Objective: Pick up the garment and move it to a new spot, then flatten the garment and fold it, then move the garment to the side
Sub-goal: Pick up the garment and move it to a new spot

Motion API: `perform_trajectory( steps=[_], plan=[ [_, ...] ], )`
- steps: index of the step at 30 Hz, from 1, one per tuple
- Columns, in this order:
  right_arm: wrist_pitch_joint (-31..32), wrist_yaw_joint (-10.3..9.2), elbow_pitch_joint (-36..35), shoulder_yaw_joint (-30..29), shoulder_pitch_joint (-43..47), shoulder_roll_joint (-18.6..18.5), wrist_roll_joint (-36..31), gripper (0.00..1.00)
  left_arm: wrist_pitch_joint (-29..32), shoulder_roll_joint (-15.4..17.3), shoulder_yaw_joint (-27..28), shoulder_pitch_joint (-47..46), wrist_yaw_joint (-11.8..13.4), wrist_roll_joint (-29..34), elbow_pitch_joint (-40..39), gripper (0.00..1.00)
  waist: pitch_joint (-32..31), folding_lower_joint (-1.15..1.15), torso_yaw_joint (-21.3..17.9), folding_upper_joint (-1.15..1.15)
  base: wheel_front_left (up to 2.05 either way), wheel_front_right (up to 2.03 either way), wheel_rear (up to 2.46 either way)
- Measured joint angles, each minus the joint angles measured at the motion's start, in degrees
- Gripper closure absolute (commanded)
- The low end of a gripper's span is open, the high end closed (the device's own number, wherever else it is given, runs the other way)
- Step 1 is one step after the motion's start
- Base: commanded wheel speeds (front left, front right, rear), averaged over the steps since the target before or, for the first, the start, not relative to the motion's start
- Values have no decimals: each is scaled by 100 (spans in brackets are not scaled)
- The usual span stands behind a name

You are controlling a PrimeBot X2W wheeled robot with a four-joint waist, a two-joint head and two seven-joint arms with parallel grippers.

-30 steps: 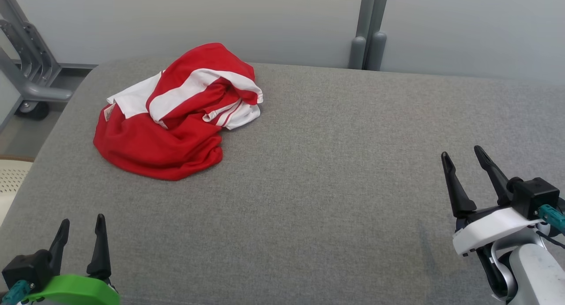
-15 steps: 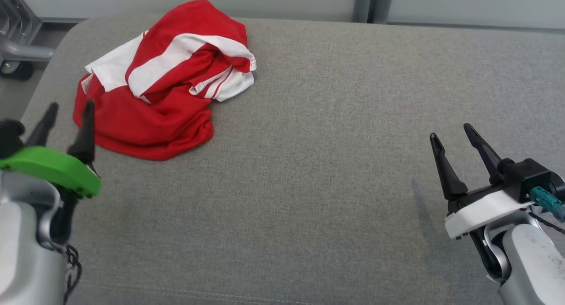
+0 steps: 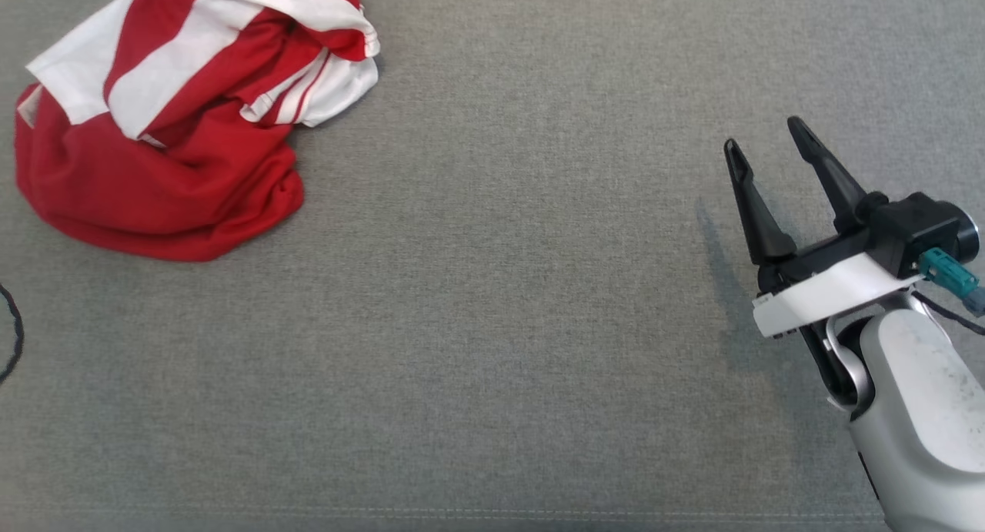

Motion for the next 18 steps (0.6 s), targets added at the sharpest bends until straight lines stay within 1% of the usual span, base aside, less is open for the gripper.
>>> perform_trajectory(
  steps=[2, 7, 9, 13, 18],
  plan=[
    [0, 20, -36, 2, -175, 14, -1, 0, 200, 71, 194, -231, 107, -225, 23, 0, 149, 0, -93, 0, 0, 0, 0],
    [-15, 44, -138, -71, -602, 64, 0, 0, 701, 315, 330, -675, 292, -364, 43, 0, 531, 0, -333, 0, 0, 0, 0],
    [-15, 44, -140, -97, -743, 107, 0, 0, 814, 369, 319, -773, 313, -364, 78, 0, 678, 0, -432, 0, 0, 0, 0],
    [-15, 46, -116, -151, -821, 156, 0, 0, 1015, 374, 169, -911, 336, -363, 134, 0, 917, 0, -641, 0, 0, 0, 0],
    [-15, 46, -78, -192, -914, 196, 0, 0, 1091, 374, 96, -1109, 343, -360, 163, 0, 1153, 0, -862, 0, 0, 0, 0]
  ],
)
